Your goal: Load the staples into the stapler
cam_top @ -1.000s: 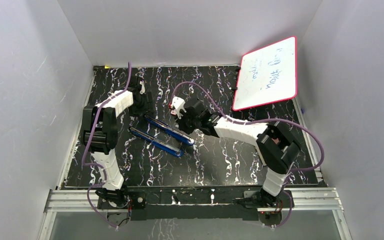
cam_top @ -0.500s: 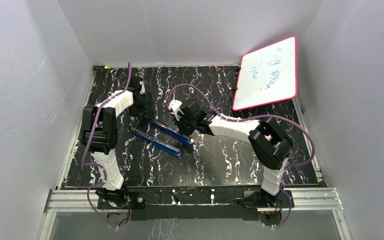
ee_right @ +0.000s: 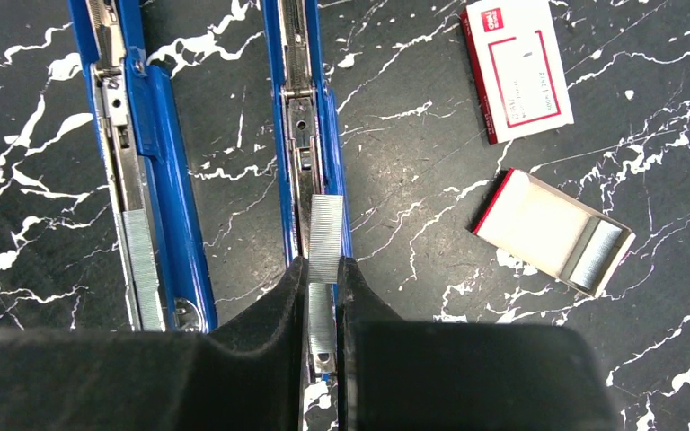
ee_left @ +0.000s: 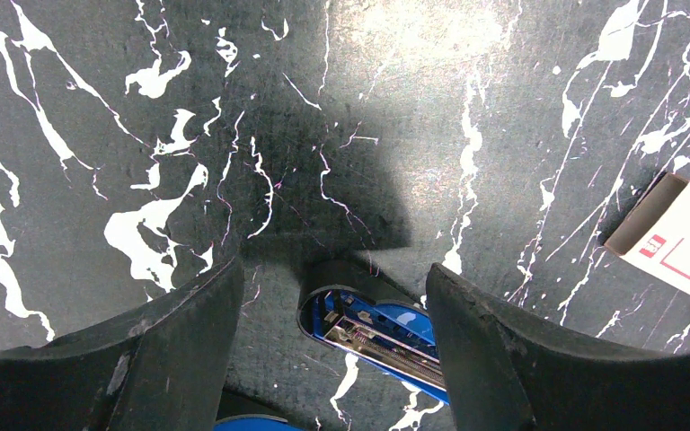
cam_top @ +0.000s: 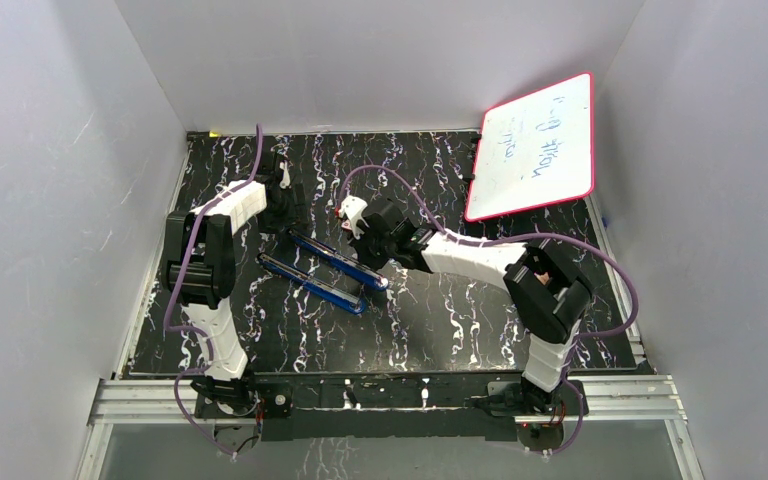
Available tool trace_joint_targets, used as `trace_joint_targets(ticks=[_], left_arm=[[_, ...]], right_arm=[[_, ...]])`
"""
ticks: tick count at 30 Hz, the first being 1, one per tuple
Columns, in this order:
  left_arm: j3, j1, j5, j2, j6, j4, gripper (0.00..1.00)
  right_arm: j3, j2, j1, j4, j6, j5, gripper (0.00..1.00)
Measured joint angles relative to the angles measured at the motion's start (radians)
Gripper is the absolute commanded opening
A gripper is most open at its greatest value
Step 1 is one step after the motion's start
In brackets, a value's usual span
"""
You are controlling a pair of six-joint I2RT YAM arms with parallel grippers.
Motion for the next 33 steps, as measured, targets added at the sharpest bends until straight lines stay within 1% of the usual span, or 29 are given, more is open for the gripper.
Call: trace_joint_targets(ticks=[13,33], left_arm=[[0.000,0.000,0.000,0.000,0.000,0.000,0.72],[0.000,0.000,0.000,0.000,0.000,0.000,0.72]], right_arm=[[-0.009,-0.010,0.004,0.011,0.000,-0.036,0.00],[-0.009,-0.007,0.004,-0.006,0.008,-0.037,0.00]])
